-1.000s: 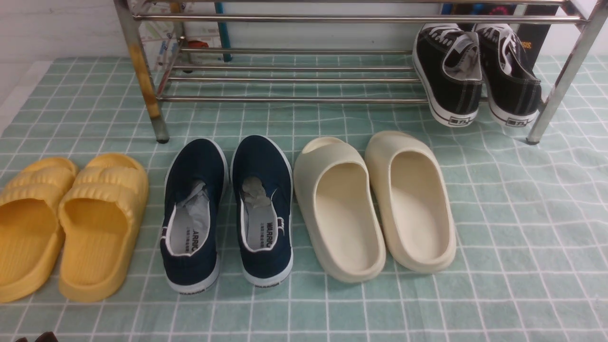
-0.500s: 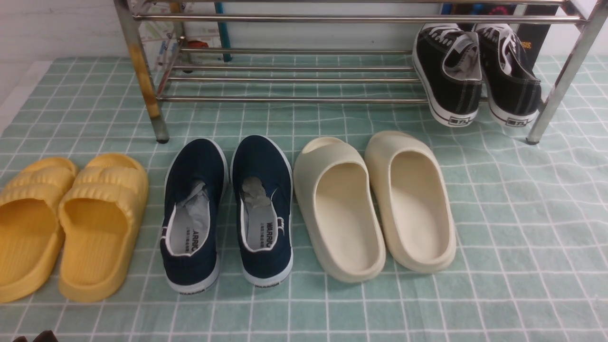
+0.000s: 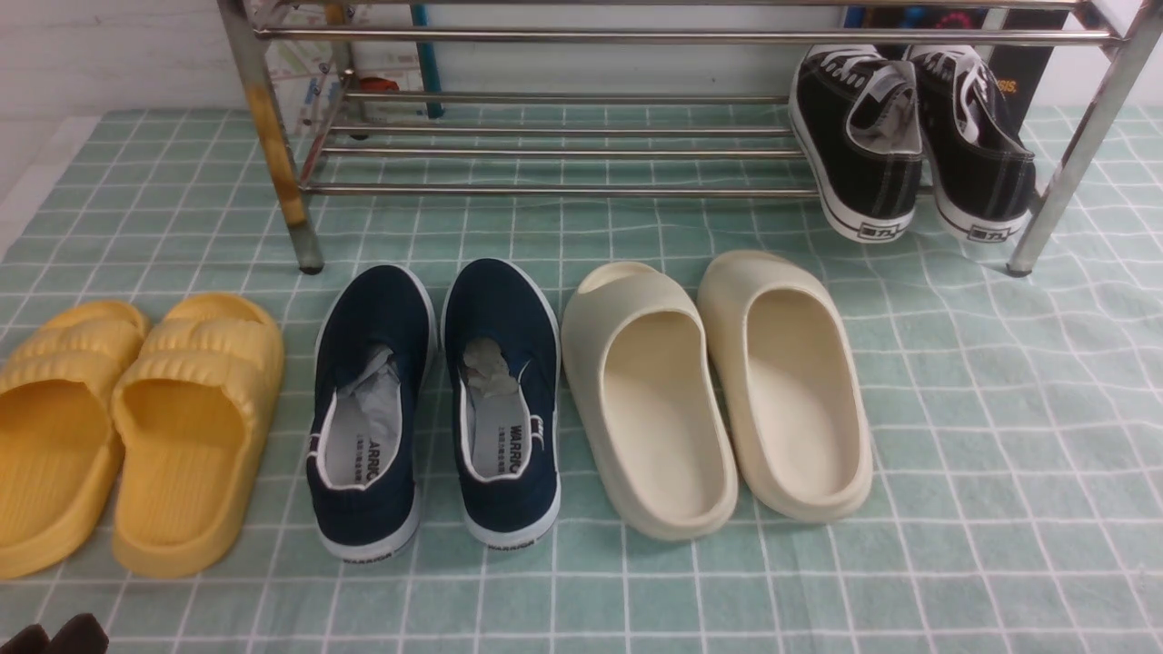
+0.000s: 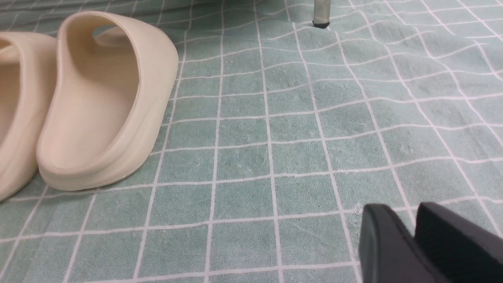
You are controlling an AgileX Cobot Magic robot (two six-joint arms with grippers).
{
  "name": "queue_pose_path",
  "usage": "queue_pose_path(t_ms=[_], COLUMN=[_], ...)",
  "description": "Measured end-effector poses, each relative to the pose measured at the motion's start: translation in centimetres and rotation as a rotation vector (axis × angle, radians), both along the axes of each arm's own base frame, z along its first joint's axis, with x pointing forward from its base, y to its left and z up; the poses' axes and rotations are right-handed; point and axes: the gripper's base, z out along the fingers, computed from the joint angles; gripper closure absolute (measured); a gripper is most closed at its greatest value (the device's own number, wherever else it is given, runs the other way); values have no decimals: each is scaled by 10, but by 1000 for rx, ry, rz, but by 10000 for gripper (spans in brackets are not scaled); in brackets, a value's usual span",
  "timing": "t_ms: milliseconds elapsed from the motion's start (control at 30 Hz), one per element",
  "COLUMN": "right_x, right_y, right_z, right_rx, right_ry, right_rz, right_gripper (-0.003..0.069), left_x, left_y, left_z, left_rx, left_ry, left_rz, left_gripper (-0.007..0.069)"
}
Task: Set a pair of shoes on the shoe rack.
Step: Use the left arm to grab the shoe closest to it
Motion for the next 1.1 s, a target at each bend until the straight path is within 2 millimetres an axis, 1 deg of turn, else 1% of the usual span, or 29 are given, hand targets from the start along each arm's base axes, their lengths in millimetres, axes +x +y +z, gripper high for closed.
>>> queue_pose_path(t_ms=[133, 233, 300, 367, 433, 467, 533, 567, 600, 633, 667, 700, 733, 767, 800, 833, 867, 900, 967, 1033, 1067, 1100], right_x=[0, 0, 0, 0, 0, 0, 0, 0, 0, 0, 0, 0, 0, 0, 0, 0, 0, 0, 0, 0, 0, 0], right_y=[0, 0, 0, 0, 0, 0, 0, 0, 0, 0, 0, 0, 0, 0, 0, 0, 0, 0, 0, 0, 0, 0], right_z=[0, 0, 0, 0, 0, 0, 0, 0, 0, 0, 0, 0, 0, 0, 0, 0, 0, 0, 0, 0, 0, 0], right_rx=[0, 0, 0, 0, 0, 0, 0, 0, 0, 0, 0, 0, 0, 0, 0, 0, 0, 0, 0, 0, 0, 0], right_ry=[0, 0, 0, 0, 0, 0, 0, 0, 0, 0, 0, 0, 0, 0, 0, 0, 0, 0, 0, 0, 0, 0], right_rz=[0, 0, 0, 0, 0, 0, 0, 0, 0, 0, 0, 0, 0, 0, 0, 0, 0, 0, 0, 0, 0, 0], right_gripper=[496, 494, 493, 489, 485, 484, 481, 479, 478, 477, 474, 472, 470, 467, 464, 463, 461, 460, 456, 454, 453, 451], left_x=[1, 3, 3, 2, 0, -2, -7, -11, -12, -15, -19, -22, -24, -26, -26, -24, -21, -16, 3, 23, 28, 41], left_y=[0, 0, 0, 0, 0, 0, 0, 1, 1, 1, 2, 2, 2, 1, 1, 0, 0, 0, 0, 1, 1, 1], left_z=[7, 21, 25, 36, 45, 53, 64, 72, 73, 77, 87, 99, 108, 124, 135, 149, 159, 171, 184, 185, 185, 182], left_rx=[-1, -2, -2, -20, -65, -109, -194, -264, -275, -320, -390, -418, -426, -426, -414, -396, -378, -361, -327, -309, -309, -307], left_ry=[-77, -230, -279, -400, -500, -595, -718, -814, -829, -884, -943, -948, -941, -911, -879, -822, -768, -710, -543, -408, -380, -313], left_rz=[0, 0, 0, 1, 0, -5, -18, -32, -35, -46, -65, -74, -78, -79, -75, -67, -56, -44, -6, 23, 28, 40], left_gripper=[386, 386, 386, 386, 386, 386, 386, 387, 388, 391, 410, 447, 468, 532, 564, 617, 638, 638, 638, 638, 638, 638])
